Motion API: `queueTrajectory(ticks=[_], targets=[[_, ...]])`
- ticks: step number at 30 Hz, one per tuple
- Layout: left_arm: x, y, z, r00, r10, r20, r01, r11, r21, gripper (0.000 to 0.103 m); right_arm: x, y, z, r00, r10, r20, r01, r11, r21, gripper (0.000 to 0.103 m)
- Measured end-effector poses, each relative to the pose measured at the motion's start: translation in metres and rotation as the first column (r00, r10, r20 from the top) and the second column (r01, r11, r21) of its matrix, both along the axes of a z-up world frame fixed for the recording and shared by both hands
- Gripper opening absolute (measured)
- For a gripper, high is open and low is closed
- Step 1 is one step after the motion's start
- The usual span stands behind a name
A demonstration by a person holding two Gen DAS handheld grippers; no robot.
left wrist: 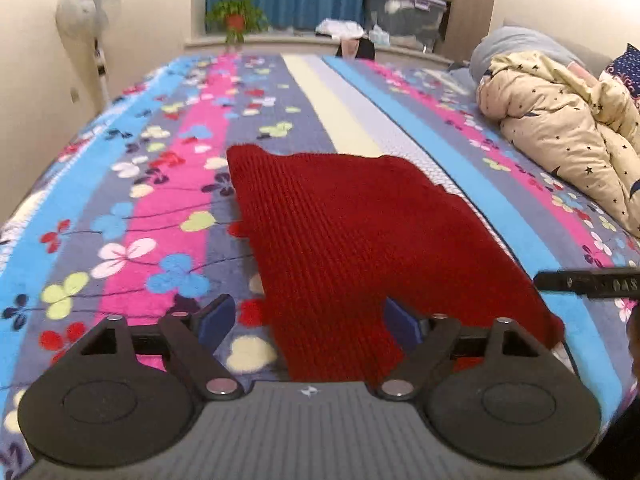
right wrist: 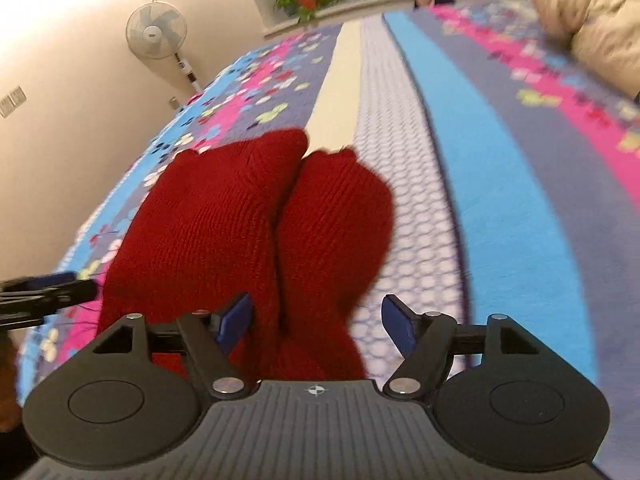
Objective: Fold small clothes
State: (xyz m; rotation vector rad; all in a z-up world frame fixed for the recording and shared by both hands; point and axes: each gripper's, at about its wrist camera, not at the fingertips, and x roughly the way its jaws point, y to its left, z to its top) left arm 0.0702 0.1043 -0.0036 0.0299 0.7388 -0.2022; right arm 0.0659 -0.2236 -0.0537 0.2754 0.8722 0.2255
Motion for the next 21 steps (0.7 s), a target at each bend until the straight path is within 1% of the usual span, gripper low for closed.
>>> queueTrajectory(ticks=[2, 3, 5, 6, 7, 9, 11, 13, 16, 18, 19, 21], targets=[[-0.024, -0.006, 0.005, 1.0, 0.017, 0.023, -0.017, 1.0, 0.009, 0.096, -0.013, 0.0, 0.012, 0.998, -0.022, 0.051, 0.026, 0.996, -0.086, 0.073], [-0.039, -0.011, 0.007, 0.999, 0.016, 0.042, -0.016, 1.0, 0.009, 0.097, -0.022, 0.001, 0.02, 0.996, -0.023, 0.083, 0.032, 0.993, -0.112, 0.074], [-0.06, -0.019, 0.011, 0.997, 0.022, 0.069, -0.023, 1.0, 0.013, 0.098, -0.04, 0.005, 0.034, 0.988, -0.014, 0.153, 0.037, 0.989, -0.144, 0.078], [-0.073, -0.026, 0.013, 0.996, 0.034, 0.088, -0.035, 0.999, 0.015, 0.098, -0.049, 0.007, 0.039, 0.983, -0.016, 0.181, 0.044, 0.987, -0.156, 0.084], [-0.082, -0.029, 0.017, 0.994, 0.046, 0.101, -0.047, 0.999, 0.015, 0.098, -0.057, 0.009, 0.044, 0.979, -0.018, 0.203, 0.053, 0.984, -0.168, 0.087], [-0.098, -0.036, 0.022, 0.991, 0.064, 0.122, -0.065, 0.998, 0.008, 0.098, -0.075, 0.016, 0.051, 0.973, -0.016, 0.231, 0.061, 0.98, -0.187, 0.088], [-0.108, -0.04, 0.026, 0.989, 0.078, 0.129, -0.079, 0.997, 0.006, 0.099, -0.09, 0.021, 0.058, 0.969, -0.01, 0.246, 0.059, 0.98, -0.19, 0.089], [-0.117, -0.041, 0.027, 0.985, 0.115, 0.127, -0.115, 0.993, -0.013, 0.102, -0.104, 0.026, 0.063, 0.966, -0.023, 0.256, 0.073, 0.979, -0.188, 0.095], [-0.121, -0.039, 0.02, 0.989, 0.127, 0.08, -0.123, 0.991, -0.053, 0.102, -0.117, 0.033, 0.068, 0.966, -0.059, 0.252, 0.107, 0.978, -0.181, 0.097], [-0.12, -0.039, 0.013, 0.988, 0.145, 0.06, -0.143, 0.989, -0.035, 0.102, -0.119, 0.035, 0.068, 0.967, -0.064, 0.245, 0.106, 0.981, -0.163, 0.097], [-0.118, -0.04, 0.01, 0.986, 0.156, 0.056, -0.156, 0.988, -0.011, 0.102, -0.118, 0.037, 0.067, 0.969, -0.057, 0.239, 0.098, 0.982, -0.163, 0.097], [-0.114, -0.039, 0.007, 0.985, 0.164, 0.056, -0.165, 0.986, 0.008, 0.102, -0.114, 0.044, 0.061, 0.972, -0.046, 0.23, 0.09, 0.979, -0.181, 0.097]])
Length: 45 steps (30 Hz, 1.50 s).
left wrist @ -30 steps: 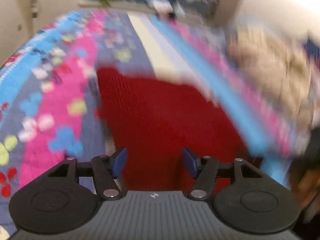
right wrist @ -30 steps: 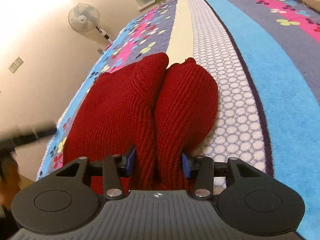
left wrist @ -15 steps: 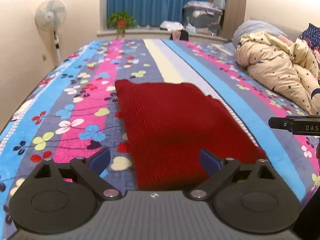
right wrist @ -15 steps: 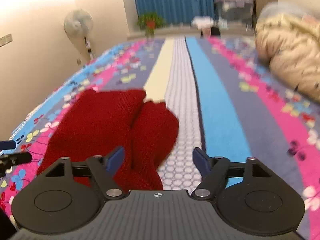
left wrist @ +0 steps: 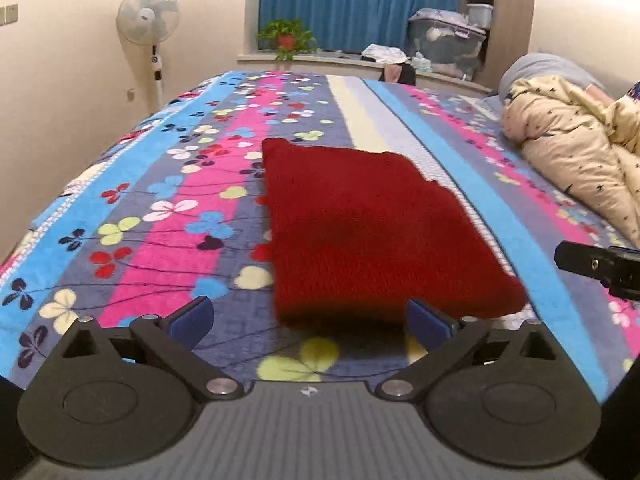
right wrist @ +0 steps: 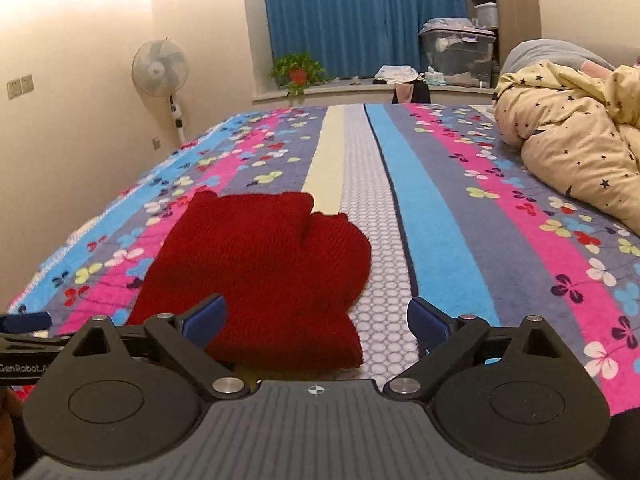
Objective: Fold small clothes
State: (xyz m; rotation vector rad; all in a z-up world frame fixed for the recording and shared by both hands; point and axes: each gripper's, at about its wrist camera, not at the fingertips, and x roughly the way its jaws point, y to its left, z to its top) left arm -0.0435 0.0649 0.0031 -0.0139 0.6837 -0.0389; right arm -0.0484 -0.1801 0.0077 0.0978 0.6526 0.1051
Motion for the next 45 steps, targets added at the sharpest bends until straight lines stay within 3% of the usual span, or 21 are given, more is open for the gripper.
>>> queueTrajectory(ticks=[8, 19, 45], targets=[[0.011, 0.005, -0.006, 0.999, 0.028, -0.016, -0.028, 1.0, -0.005, 0.102, 0.006, 0.009, -0.011, 0.999, 0.035, -0.025, -0.036, 0.999, -0.036, 0.097], [0.015, 0.007, -0.011, 0.999, 0.045, -0.014, -0.045, 0.999, -0.003, 0.102, 0.007, -0.003, -0.01, 0.999, 0.018, -0.041, -0.017, 1.0, 0.023, 0.097], [0.015, 0.004, -0.013, 0.999, 0.031, -0.014, -0.031, 1.0, 0.004, 0.102, 0.008, 0.003, -0.012, 0.995, 0.07, -0.074, -0.066, 0.996, 0.054, 0.097]])
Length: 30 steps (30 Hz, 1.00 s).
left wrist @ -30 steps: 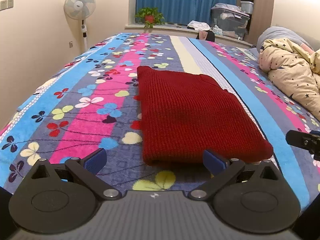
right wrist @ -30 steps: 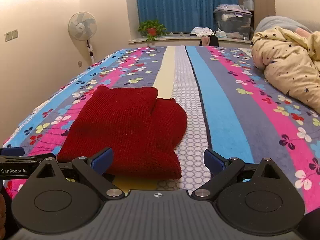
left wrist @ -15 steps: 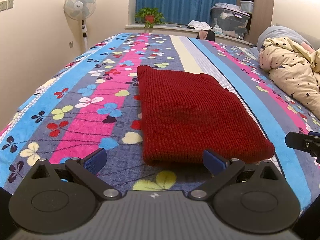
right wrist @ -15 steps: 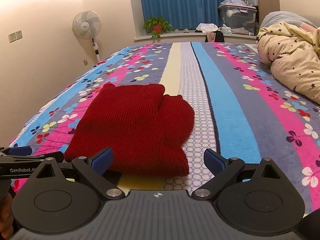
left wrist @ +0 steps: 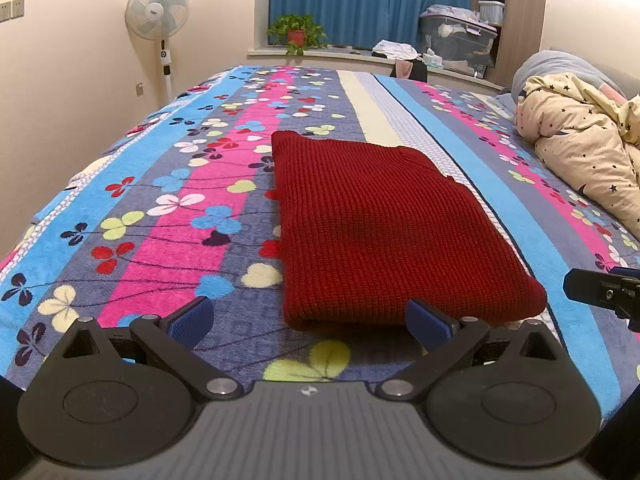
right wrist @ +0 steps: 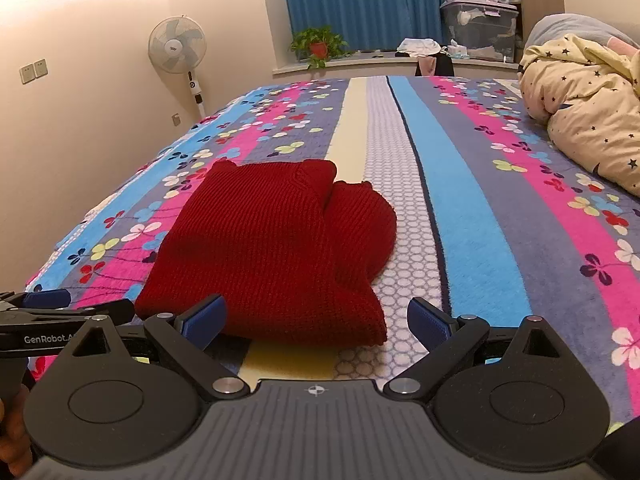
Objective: Fold small clothes
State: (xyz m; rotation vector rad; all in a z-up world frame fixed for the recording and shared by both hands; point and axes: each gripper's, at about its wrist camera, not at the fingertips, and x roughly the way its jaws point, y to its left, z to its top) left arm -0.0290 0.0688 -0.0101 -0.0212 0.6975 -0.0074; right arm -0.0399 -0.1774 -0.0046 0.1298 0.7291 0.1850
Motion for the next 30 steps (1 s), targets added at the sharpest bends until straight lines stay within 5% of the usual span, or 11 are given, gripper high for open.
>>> queueTrajectory(ticks=[30], targets=[[-0.0004, -0.0013, 0.0002, 1.0, -0.005, 0.001, 0.005, 1.0, -0.001, 0.102, -0.0001, 0.0016, -0.0023, 1.0, 0.01, -0.011, -0.01, 1.0, 0.007, 0.097]])
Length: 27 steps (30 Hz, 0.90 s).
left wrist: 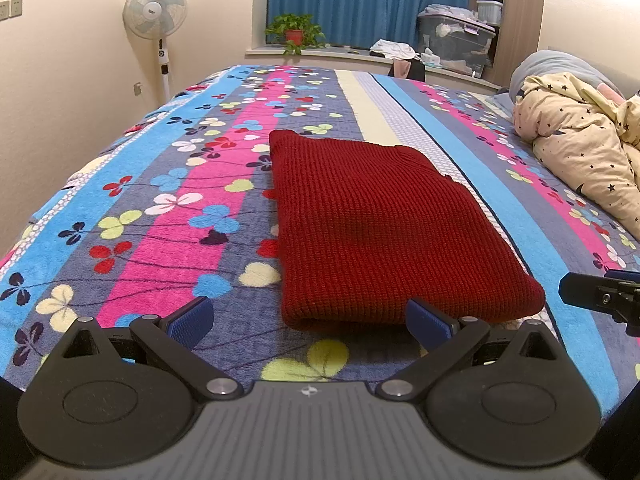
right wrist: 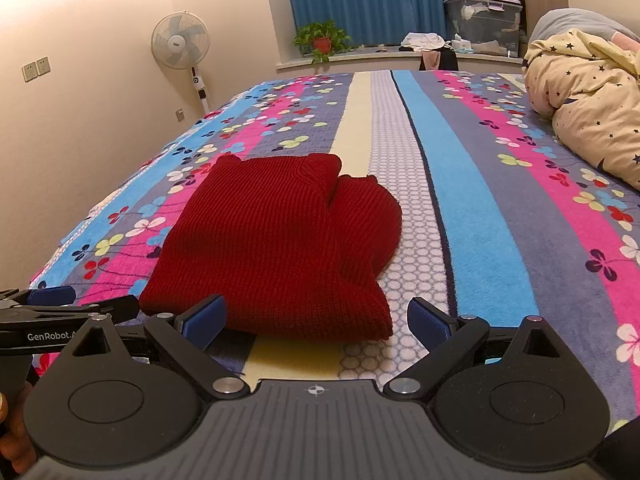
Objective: Fold small clothes
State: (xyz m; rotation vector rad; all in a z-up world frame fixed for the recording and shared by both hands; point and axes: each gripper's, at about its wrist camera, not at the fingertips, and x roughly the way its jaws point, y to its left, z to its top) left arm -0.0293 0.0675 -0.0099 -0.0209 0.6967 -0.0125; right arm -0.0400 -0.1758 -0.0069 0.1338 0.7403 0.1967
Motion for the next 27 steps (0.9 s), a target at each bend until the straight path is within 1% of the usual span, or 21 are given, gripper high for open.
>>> queueTrajectory(ticks=[27], targets=[[-0.0016, -0.003, 0.0001, 1.0, -0.012, 0.003, 0.012, 1.0, 0.002, 0.102, -0.0048, 0.0037, -0.0045, 1.0, 0.01, -0.007, -0.01, 1.0, -0.002, 0.097]])
